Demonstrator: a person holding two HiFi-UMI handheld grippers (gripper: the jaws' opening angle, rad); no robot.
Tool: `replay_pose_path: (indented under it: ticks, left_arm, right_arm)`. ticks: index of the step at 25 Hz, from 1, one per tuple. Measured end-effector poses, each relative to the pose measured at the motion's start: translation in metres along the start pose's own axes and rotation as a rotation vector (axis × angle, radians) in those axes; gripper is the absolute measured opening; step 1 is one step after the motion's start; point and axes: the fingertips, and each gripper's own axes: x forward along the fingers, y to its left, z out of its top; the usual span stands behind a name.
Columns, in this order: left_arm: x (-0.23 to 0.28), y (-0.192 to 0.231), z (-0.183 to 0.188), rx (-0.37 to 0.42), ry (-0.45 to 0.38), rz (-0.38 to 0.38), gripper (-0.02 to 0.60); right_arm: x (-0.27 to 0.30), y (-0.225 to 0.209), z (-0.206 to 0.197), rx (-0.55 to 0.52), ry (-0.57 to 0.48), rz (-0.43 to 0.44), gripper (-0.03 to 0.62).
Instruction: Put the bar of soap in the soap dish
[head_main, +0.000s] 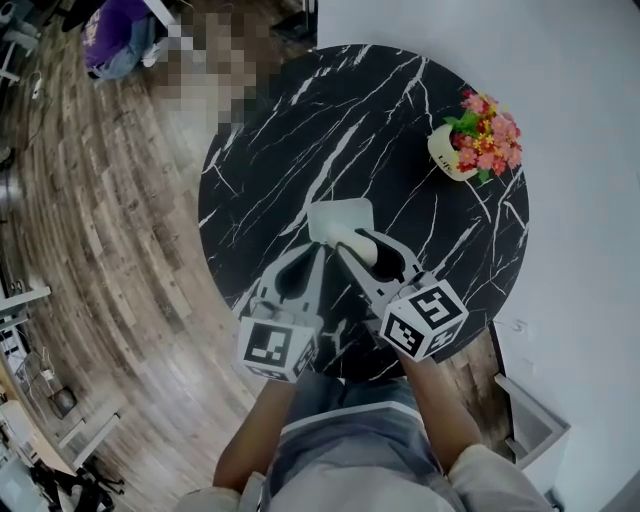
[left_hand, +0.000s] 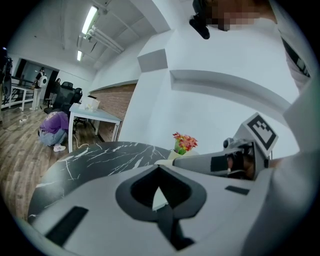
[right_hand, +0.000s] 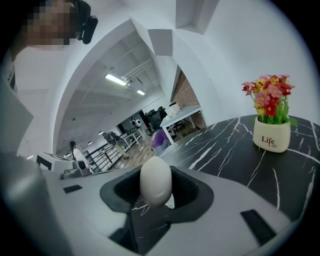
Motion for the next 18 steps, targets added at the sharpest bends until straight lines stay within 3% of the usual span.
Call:
replay_pose_path:
  ticks: [18]
  left_arm:
    - [0.005,0.006,-0.015,-0.032,0.018,0.023,0.002]
  right_arm:
    - [0.045,-0.025,-0.038,0.021,0.149,-0.006,0.158]
